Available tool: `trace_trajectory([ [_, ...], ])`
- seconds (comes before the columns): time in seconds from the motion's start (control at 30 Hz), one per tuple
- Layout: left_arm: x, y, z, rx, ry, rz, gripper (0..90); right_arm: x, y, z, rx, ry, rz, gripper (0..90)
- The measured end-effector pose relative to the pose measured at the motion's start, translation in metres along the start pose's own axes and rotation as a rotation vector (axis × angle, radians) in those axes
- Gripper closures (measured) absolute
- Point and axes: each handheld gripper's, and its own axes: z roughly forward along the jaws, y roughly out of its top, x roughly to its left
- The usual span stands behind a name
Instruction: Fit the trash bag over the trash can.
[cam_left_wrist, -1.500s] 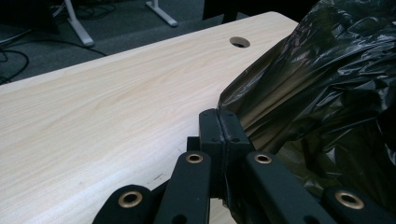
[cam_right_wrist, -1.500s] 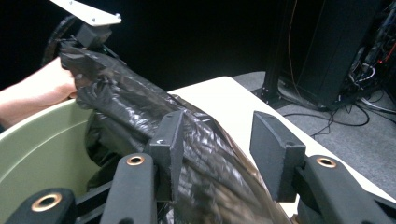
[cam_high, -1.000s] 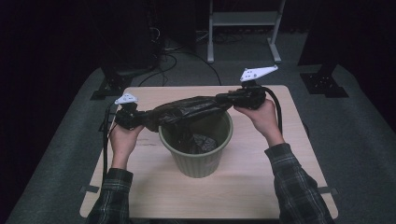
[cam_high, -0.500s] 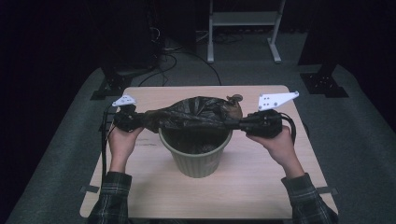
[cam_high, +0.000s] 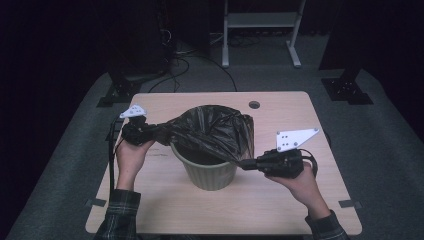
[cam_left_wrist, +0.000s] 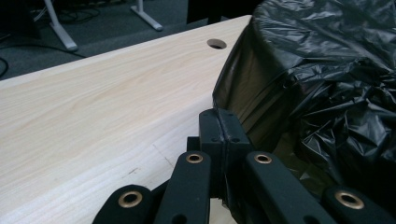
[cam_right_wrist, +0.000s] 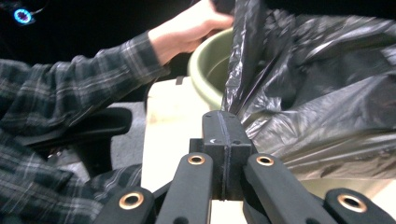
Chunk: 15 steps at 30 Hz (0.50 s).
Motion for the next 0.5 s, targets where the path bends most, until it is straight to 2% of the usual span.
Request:
trace_trajectory([
  [0.17,-0.002,-0.002,-0.002,-0.006,-0.004,0.002,89.9,0.009,-0.015,0.011,0.044,0.042,0.003,90.0],
  [0.23,0.0,-0.004,-0.001,-0.004,-0.009,-0.005,89.8,0.009,-0.022,0.016,0.07,0.035,0.01,90.0],
  [0.3,0.001,-0.006,0.0,0.003,-0.009,-0.008,89.8,0.005,-0.029,0.018,0.1,0.009,0.016,90.0],
  [0.5,0.005,-0.012,0.007,0.009,-0.018,-0.025,89.8,-0.014,-0.053,0.021,0.138,-0.029,0.087,90.0],
])
